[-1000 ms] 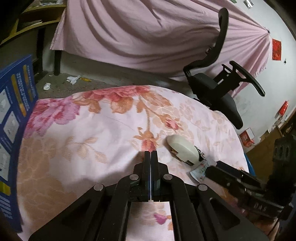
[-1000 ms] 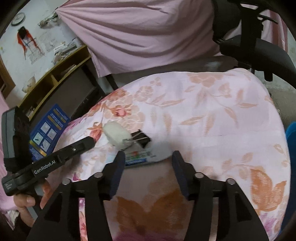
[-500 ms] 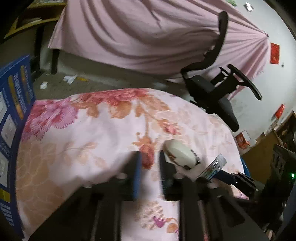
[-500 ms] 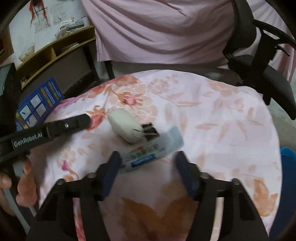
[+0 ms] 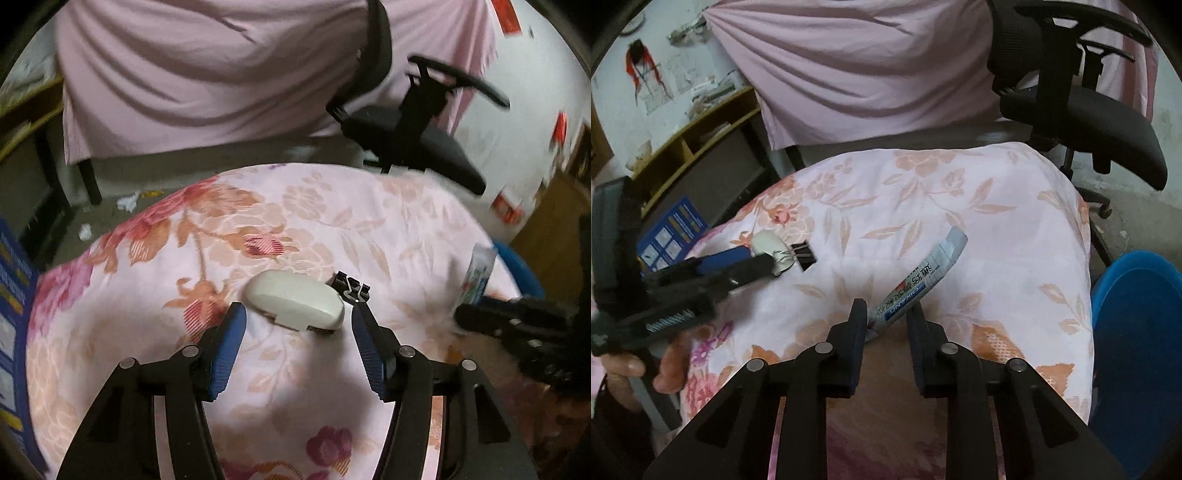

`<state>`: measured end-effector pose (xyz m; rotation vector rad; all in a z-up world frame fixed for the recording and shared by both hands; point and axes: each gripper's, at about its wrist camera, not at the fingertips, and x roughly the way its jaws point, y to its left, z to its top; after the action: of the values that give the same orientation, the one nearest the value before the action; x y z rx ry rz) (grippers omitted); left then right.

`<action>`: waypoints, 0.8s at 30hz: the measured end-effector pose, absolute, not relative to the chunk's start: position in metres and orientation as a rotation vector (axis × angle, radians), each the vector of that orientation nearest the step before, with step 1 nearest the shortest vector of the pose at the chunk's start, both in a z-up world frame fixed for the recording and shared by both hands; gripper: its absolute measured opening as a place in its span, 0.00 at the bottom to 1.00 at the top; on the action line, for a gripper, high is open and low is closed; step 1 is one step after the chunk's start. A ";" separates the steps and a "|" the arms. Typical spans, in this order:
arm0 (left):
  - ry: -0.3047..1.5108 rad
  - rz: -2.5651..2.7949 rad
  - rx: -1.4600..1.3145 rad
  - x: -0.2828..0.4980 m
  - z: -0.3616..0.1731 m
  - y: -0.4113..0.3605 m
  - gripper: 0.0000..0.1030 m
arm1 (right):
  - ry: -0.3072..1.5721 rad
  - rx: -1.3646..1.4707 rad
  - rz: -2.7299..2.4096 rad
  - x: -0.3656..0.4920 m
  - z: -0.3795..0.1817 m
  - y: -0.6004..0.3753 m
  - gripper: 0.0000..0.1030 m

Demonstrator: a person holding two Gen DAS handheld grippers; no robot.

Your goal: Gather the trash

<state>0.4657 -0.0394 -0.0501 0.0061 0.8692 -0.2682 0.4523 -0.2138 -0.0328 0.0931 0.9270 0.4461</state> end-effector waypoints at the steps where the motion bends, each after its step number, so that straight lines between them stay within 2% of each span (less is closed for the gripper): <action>1: 0.869 -0.261 0.025 0.467 -0.051 -0.043 0.52 | 0.928 0.104 0.452 0.452 -0.033 -0.215 0.19; 7: 0.871 -0.243 0.052 0.475 -0.059 -0.049 0.52 | 0.931 0.110 0.455 0.456 -0.033 -0.213 0.22; 11: 0.868 -0.262 0.015 0.477 -0.059 -0.042 0.51 | 0.921 0.101 0.433 0.456 -0.030 -0.209 0.38; 13: 0.865 -0.269 0.010 0.475 -0.058 -0.040 0.50 | 0.916 0.089 0.397 0.458 -0.029 -0.206 0.41; 24: 0.809 -0.269 -0.077 0.460 -0.046 -0.023 0.49 | 0.918 -0.021 0.298 0.463 -0.037 -0.191 0.39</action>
<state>0.4602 -0.0226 -0.0463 -0.0772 0.8085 -0.2690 0.4626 -0.1914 -0.0370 -0.0211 0.9177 0.2980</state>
